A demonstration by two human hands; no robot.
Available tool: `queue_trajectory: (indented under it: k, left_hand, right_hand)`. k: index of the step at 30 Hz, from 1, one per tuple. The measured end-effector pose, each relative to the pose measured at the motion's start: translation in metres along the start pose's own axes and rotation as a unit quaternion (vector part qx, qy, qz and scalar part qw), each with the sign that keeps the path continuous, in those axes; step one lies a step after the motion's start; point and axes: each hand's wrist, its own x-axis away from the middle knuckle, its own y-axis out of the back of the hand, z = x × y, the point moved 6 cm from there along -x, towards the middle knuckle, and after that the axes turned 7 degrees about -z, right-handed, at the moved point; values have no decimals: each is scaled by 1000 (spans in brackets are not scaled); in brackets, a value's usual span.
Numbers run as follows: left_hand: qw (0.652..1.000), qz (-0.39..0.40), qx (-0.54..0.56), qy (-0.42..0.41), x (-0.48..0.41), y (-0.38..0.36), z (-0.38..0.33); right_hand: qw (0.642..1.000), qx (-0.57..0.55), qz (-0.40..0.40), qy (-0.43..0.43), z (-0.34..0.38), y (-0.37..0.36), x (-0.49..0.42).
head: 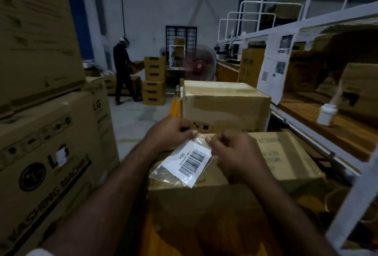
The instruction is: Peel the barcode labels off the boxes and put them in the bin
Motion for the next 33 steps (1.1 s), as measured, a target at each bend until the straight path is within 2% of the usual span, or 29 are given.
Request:
queue_trajectory:
  k: [3,6,11,13,16,18,21,25,29,33]
  left_hand:
    - [997,-31,74,9,-7,2,10]
    - [990,-37,131,24,-12,-2,22]
    - [975,-52,206,68,-18,-3,34]
    - [972,-47,219,73,-19,0,34]
    - [982,-9,171,80,-19,2,33]
    - [988,17,122,94,-16,-1,34]
    - [991,9,84,107,-9,-3,36]
    - [969,-31,206,133,0,-4,41]
    - [949,-27,287,128,3,-6,36]
    - [935,-32,334,114,5,-6,35]
  right_hand:
    - [999,40,0,37,-9,-24,-38]
    - [985,141,-5,96,-18,-45,-55]
    - [982,130,37,133,-26,-54,-71]
    - [983,102,58,143,-28,-58,-75]
    - [989,24,81,122,-33,-61,-80]
    - [990,17,83,117,-34,-64,-83]
    - [990,8,93,107,-35,-69,-88]
    - [987,-60,118,92,-35,-72,-90]
    - [978,-123,156,56,-35,-76,-90]
    - [978,-79,179,77,-34,-77,-89]
